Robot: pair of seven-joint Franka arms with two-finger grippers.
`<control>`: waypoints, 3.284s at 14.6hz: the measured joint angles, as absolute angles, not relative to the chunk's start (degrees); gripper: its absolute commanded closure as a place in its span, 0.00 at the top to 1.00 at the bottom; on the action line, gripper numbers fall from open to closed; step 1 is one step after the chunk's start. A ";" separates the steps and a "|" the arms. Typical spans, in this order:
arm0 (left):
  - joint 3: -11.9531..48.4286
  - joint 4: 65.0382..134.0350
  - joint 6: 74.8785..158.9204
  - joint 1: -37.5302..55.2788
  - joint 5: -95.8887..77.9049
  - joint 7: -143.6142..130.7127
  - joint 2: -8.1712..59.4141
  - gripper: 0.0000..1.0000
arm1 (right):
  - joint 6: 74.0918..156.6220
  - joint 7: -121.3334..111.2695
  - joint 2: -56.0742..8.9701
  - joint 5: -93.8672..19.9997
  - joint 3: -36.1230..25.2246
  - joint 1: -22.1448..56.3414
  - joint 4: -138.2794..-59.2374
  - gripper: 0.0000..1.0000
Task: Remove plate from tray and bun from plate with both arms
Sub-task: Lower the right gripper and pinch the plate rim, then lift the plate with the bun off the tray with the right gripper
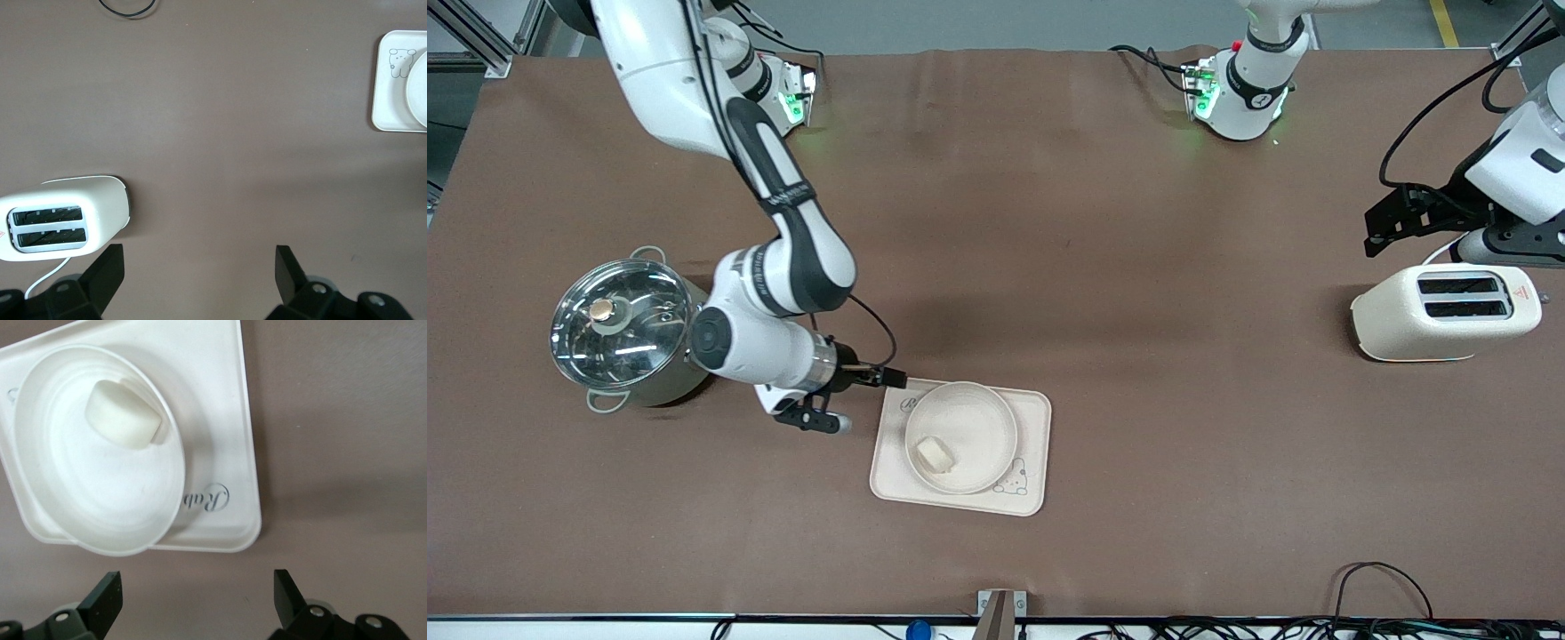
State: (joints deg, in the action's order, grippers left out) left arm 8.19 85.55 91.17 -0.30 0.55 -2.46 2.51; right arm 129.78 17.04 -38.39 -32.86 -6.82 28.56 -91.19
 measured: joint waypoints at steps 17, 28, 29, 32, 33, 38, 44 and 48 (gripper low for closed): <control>8.19 85.55 91.13 -0.30 0.55 -2.42 2.51 1.00 | 134.06 21.19 -51.49 -33.07 -7.49 29.93 -77.77 0.37; 8.16 85.55 91.12 -0.30 0.55 -2.40 2.51 1.00 | 134.00 17.49 -51.65 -33.08 -7.55 28.67 -77.70 0.00; 8.16 85.55 91.12 -0.30 0.55 -2.39 2.51 1.00 | 134.00 16.94 -51.65 -33.09 -7.55 28.64 -77.66 0.00; 8.15 85.55 91.12 -0.30 0.55 -2.39 2.51 1.00 | 133.97 14.70 -51.65 -33.78 -7.30 28.02 -77.47 0.00; 8.15 85.55 91.12 -0.30 0.55 -2.39 2.51 1.00 | 133.96 13.89 -51.65 -34.65 -6.78 27.35 -77.26 0.00; 8.15 85.55 91.12 -0.30 0.55 -2.39 2.51 1.00 | 128.60 11.56 -49.72 -35.48 -3.25 24.70 -76.12 0.00; 8.11 85.58 91.11 -0.32 0.56 -2.39 2.51 1.00 | 131.31 11.52 -37.93 -35.48 -2.43 29.77 -91.90 0.00; 8.12 85.60 90.01 -0.31 0.56 -2.39 2.51 1.00 | 142.51 10.76 -30.07 -35.50 -1.97 34.01 -109.54 0.00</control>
State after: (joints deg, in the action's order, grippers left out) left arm 8.12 85.60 90.01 -0.31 0.56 -2.39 2.51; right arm 142.51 10.76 -30.07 -35.50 -1.97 34.01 -109.54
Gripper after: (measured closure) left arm 0.000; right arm 0.960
